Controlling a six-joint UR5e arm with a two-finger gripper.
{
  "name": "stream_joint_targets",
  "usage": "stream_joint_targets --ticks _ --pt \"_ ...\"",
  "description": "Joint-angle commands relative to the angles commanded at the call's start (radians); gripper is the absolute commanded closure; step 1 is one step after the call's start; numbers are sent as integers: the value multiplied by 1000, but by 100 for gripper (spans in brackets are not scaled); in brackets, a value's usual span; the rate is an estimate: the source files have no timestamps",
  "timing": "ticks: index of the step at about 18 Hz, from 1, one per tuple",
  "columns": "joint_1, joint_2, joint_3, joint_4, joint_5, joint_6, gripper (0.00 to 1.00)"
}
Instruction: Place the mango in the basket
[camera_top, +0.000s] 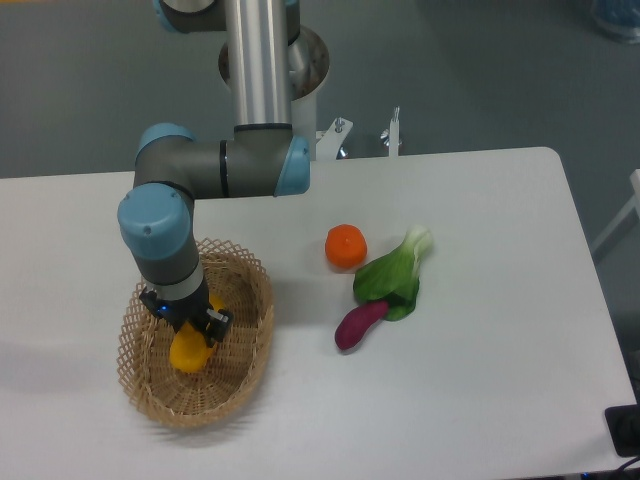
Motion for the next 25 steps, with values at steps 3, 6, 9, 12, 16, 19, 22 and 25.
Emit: stream_joint_targets --ticks 3,6,9,12,16,19,22,25 --pt "0 2 0 0 0 0 46" --pt "0 3 3 0 0 0 0" --pt "2 11 0 3 0 3 0" --pt "3 26 0 3 0 8 0" --pt "24 44 -6 2 3 23 0" --pt "58 75 1 -12 2 34 0" --pt "89 106 3 -21 0 110 0" --pt "126 136 11 -75 0 161 0"
